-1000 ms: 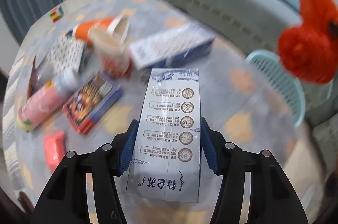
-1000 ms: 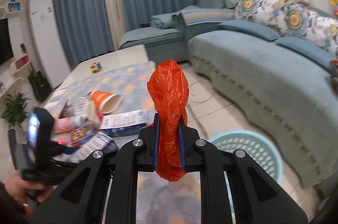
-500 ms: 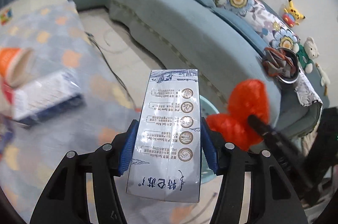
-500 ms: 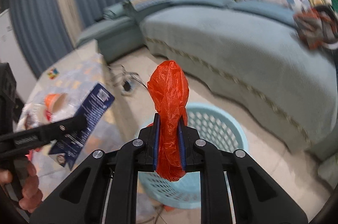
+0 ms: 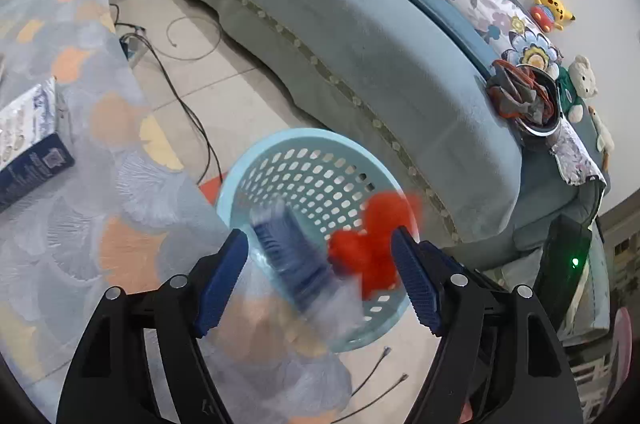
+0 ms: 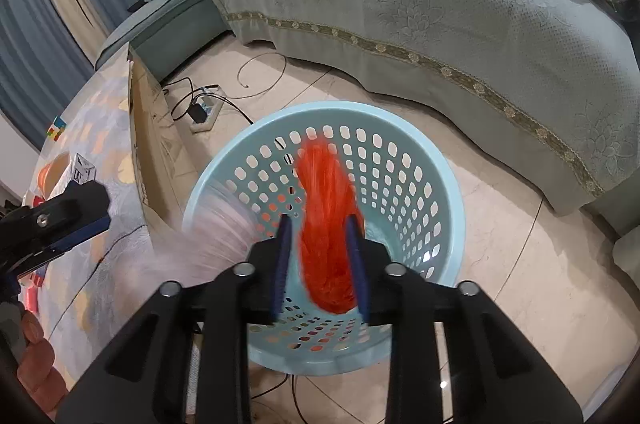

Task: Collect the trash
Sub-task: 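Carry the milk box and red bag over the blue basket and open both grippers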

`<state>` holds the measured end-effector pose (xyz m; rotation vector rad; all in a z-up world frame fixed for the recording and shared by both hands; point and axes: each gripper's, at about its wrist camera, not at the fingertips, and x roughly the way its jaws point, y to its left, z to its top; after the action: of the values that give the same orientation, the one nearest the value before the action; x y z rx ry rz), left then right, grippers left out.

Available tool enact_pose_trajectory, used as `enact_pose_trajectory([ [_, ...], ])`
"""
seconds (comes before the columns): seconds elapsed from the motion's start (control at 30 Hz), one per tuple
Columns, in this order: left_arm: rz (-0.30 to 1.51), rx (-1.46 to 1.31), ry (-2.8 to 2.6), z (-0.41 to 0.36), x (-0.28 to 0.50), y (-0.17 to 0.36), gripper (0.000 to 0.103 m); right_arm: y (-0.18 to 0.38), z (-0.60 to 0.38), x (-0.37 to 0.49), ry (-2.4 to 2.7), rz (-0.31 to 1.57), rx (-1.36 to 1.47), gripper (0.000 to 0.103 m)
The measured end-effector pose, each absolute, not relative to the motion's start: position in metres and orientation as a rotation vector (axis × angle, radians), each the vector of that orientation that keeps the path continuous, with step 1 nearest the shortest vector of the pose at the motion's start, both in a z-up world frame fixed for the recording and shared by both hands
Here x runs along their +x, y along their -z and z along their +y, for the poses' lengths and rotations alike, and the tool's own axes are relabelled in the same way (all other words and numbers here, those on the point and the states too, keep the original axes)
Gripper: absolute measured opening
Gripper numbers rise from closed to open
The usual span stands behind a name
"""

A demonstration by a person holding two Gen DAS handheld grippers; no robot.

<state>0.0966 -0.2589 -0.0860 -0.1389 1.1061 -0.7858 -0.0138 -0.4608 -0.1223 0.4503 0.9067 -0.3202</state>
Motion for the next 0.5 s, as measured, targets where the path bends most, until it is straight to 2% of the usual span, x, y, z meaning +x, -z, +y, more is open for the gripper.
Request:
enact_pose_trajectory([
  [0.1, 1.083, -0.151, 0.786, -0.25, 0.093, 0.077, 0.073, 0.12, -0.461, -0.016, 0.321, 0.9, 0.456, 0.042],
  [0.27, 1.002, -0.159, 0.773, -0.222, 0.079, 0.049, 0.073, 0.106, -0.453, -0.021, 0.298, 0.876, 0.45, 0.042],
  [0.5, 0.884, -0.182, 0.682, -0.154, 0.052, 0.003, 0.073, 0.044, -0.4, -0.026, 0.182, 0.757, 0.355, 0.042],
])
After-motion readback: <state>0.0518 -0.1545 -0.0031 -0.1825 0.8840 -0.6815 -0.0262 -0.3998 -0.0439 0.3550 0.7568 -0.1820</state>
